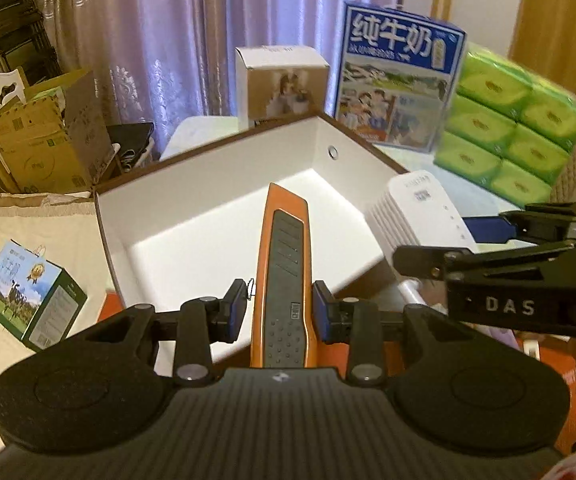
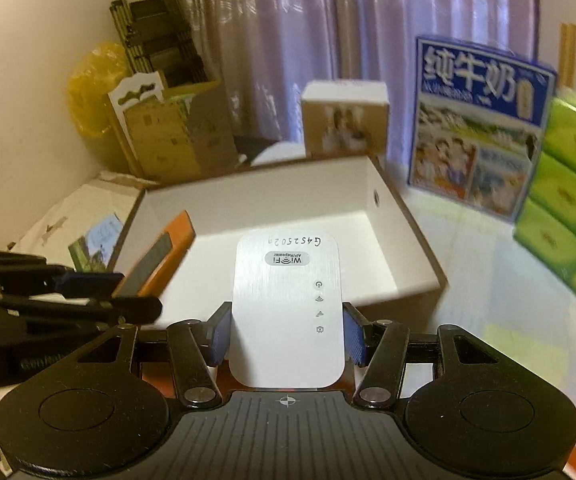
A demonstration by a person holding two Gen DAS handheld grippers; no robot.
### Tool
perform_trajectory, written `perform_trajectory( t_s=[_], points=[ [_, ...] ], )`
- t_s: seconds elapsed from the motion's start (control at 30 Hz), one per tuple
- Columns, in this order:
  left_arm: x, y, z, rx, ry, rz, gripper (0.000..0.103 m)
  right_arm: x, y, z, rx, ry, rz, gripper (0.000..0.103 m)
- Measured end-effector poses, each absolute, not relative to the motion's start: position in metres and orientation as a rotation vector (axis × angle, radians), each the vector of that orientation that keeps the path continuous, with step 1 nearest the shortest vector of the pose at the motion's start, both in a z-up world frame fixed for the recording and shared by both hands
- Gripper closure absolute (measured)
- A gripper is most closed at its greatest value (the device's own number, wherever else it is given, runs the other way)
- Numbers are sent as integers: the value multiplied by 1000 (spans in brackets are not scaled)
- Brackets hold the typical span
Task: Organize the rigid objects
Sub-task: 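Carry the repeater and knife into the brown box and release both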
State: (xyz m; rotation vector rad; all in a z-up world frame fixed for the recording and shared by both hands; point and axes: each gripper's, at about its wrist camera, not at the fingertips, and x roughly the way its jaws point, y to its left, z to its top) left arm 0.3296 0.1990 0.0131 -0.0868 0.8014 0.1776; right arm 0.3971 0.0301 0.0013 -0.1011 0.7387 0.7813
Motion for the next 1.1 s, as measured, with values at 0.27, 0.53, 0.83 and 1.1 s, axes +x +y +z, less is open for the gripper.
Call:
perform_trajectory(
  t_s=[0.27, 0.53, 0.83, 1.1],
  points=[
    [376, 224, 18, -116, 788, 228, 73, 454, 70, 7, -142, 703, 799, 50],
    [416, 247, 11, -141, 798, 273, 73, 499, 103, 2, -176, 689, 805, 50],
    [451, 260, -9, -151, 835, 292, 73, 535, 125, -21, -220, 704, 808, 50],
    [476, 268, -38, -166, 901, 309, 73, 560, 134, -50, -244, 760, 798, 50]
  ],
)
